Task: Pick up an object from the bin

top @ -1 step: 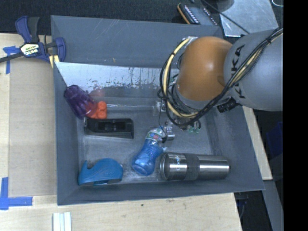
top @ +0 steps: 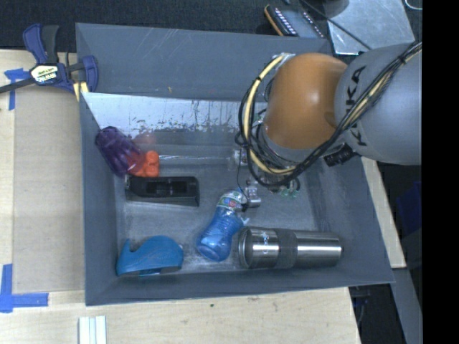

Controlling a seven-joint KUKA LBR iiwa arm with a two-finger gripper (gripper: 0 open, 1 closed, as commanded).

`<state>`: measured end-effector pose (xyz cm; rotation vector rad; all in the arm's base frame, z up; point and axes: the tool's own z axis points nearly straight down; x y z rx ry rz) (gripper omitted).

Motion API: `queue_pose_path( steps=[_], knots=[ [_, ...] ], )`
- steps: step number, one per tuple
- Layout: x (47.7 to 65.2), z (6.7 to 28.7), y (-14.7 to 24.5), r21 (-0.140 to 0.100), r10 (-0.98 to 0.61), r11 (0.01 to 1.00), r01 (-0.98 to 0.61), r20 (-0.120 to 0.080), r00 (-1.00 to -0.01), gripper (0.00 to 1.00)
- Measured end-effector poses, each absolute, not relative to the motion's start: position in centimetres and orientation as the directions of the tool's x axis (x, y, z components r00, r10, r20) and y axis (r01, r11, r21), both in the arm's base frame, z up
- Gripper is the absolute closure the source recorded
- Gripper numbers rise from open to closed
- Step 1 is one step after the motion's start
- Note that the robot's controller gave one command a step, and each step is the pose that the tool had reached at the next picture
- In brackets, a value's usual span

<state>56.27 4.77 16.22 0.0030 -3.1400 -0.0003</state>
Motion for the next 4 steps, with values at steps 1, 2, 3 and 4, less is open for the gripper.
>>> queue_pose_path(
  steps=[1, 2, 3, 4],
  knots=[
    [54.7, 9.6, 4.5, 0.000, -0.003, 1.000, -0.003, 0.005, -1.000, 0.00],
    [54.8, 8.5, 4.7, 0.001, -0.274, 0.962, -0.274, 0.001, -0.962, 1.00],
    [54.8, 8.5, 4.7, 0.001, -0.274, 0.962, -0.274, 0.001, -0.962, 1.00],
    [55.9, 7.4, 4.9, 0.002, -0.293, 0.956, -0.293, -0.003, -0.956, 1.00]
  ],
)
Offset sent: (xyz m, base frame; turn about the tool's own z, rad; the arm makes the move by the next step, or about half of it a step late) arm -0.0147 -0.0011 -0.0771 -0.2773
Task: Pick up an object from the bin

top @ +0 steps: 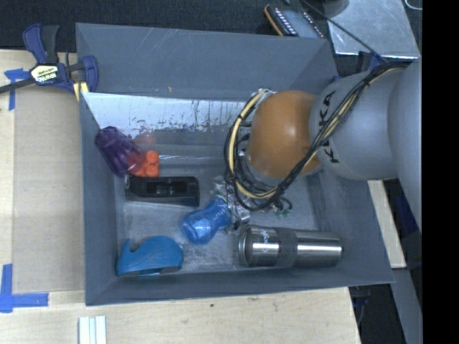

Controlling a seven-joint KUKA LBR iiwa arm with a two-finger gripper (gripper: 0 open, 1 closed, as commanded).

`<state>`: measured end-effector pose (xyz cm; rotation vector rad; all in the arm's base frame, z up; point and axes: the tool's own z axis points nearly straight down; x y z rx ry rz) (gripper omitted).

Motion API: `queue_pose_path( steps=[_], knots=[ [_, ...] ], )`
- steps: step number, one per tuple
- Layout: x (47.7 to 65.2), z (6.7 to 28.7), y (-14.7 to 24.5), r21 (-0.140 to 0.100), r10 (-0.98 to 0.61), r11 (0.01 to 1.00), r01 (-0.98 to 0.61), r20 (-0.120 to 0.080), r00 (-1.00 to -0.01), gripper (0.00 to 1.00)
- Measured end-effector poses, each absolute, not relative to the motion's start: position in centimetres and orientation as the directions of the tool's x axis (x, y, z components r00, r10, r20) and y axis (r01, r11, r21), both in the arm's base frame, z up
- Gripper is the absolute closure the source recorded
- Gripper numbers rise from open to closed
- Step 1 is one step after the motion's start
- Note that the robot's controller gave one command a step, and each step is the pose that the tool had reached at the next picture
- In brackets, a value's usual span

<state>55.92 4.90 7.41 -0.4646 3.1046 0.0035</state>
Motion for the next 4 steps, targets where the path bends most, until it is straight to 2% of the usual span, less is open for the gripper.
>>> queue_pose_path(
  steps=[1, 2, 3, 4],
  knots=[
    [55.9, 7.4, 4.9, 0.002, -0.293, 0.956, -0.293, -0.003, -0.956, 1.00],
    [58.0, 14.2, 4.7, -0.001, -0.304, 0.953, -0.304, -0.013, -0.952, 1.00],
    [56.9, 7.9, 3.5, 0.003, -0.293, 0.956, -0.293, -0.003, -0.956, 1.00],
    [57.9, 18.8, 4.1, 0.001, -0.296, 0.955, -0.296, -0.008, -0.955, 1.00]
  ],
)
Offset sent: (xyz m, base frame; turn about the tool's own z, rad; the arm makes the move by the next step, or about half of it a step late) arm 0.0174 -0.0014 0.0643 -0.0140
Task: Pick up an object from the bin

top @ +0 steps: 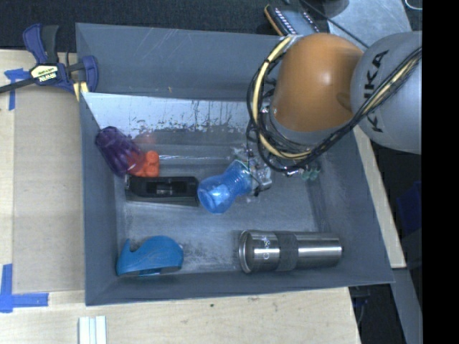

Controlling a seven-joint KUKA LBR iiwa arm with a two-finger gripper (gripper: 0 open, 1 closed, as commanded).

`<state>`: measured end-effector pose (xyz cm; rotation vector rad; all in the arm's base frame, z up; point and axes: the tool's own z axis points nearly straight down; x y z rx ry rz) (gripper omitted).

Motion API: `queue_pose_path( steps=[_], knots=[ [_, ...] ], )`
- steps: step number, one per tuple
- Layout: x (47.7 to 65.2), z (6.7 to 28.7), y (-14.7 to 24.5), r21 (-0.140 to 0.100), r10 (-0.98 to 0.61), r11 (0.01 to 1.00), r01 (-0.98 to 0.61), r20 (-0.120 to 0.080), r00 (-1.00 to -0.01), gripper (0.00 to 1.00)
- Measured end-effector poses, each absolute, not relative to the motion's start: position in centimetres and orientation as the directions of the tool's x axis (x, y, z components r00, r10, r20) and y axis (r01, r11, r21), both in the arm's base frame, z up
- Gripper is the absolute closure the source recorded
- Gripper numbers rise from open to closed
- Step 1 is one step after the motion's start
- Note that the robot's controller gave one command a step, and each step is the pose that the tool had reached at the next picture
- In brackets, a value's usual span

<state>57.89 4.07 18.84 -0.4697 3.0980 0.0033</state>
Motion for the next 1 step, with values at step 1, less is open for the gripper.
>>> queue_pose_path(
  steps=[1],
  knots=[
    [56.31, 7.65, 1.37, 0.000, -0.293, 0.956, -0.293, -0.014, -0.956, 1.00]
  ],
)
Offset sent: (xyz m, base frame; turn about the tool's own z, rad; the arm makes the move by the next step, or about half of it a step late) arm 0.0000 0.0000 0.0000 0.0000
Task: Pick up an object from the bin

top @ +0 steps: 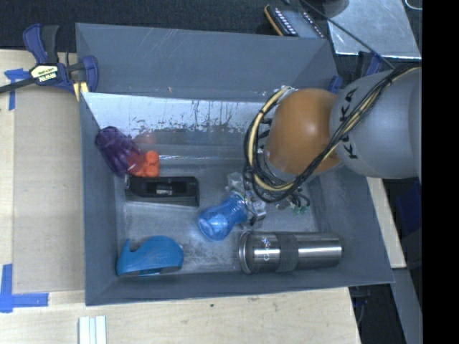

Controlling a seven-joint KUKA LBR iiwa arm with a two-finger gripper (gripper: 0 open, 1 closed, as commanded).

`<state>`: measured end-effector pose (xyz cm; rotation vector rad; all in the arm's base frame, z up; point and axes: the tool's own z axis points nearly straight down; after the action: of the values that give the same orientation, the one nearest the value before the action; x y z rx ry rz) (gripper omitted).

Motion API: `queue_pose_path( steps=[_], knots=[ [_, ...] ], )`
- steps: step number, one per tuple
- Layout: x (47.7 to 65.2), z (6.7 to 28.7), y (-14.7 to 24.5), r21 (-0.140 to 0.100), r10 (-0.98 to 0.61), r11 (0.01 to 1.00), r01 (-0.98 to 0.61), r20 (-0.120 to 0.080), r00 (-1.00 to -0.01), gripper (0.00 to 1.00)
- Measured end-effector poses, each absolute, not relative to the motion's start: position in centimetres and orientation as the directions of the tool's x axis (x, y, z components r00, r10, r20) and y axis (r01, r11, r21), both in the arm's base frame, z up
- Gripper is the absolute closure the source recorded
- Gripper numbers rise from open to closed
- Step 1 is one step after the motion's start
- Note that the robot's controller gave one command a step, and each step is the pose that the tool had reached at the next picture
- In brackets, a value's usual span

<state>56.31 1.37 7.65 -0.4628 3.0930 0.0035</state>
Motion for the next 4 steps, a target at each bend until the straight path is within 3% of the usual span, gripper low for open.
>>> queue_pose_path(
  steps=[3, 4],
  knots=[
    [56.5, 7.9, 1.7, -0.001, -0.328, 0.945, -0.328, -0.019, -0.944, 1.00],
    [55.9, 8.6, 1.6, -0.004, -0.330, 0.944, -0.330, -0.029, -0.944, 1.00]
  ],
)
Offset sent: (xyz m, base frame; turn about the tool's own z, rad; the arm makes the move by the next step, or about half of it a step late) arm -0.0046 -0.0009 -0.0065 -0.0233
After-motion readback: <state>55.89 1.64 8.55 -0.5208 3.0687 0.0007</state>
